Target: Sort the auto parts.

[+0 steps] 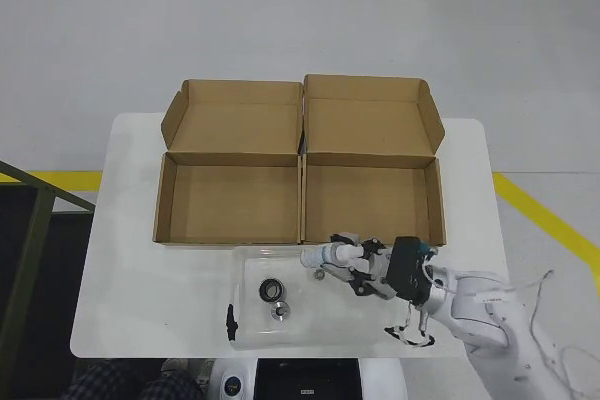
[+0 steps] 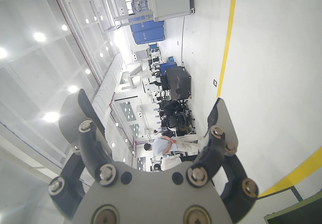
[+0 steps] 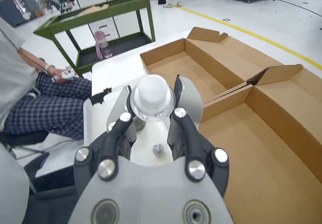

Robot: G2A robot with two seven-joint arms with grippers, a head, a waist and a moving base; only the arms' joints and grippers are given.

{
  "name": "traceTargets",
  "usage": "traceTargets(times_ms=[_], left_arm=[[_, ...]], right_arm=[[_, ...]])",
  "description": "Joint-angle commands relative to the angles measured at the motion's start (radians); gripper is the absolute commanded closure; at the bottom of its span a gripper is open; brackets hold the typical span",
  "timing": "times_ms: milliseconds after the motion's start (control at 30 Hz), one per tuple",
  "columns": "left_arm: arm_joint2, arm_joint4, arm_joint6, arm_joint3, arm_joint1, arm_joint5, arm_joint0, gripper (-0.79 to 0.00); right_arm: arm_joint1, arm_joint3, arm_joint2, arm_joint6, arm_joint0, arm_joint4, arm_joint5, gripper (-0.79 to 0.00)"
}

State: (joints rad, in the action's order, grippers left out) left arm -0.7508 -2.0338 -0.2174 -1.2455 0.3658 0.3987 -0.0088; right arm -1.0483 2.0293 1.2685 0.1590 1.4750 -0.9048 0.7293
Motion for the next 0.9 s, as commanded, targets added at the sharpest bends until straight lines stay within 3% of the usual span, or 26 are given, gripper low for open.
traceTargets(times_ms=[0,233,433,867], left_arm=[[0.000,0.000,0.000,0.000,0.000,0.000,0.000,-0.785],[0.000,0.000,0.000,0.000,0.000,0.000,0.000,-0.785],[0.000,0.000,0.000,0.000,0.000,0.000,0.000,-0.785],[0.000,0.000,0.000,0.000,0.000,0.000,0.000,-0.785]], right_arm=[[-0.008,-0.038,-0.033,-0.022,-0.039,0.061,-0.027,0.000],[-0.033,-0.139,-0.101,-0.089,-0.125,0.244,-0.092,0.000],[-0.042,-0.163,-0.108,-0.141,-0.130,0.340,-0.084,0.000],[-0.049,-0.161,-0.070,-0.173,-0.110,0.355,-0.090,0.000]])
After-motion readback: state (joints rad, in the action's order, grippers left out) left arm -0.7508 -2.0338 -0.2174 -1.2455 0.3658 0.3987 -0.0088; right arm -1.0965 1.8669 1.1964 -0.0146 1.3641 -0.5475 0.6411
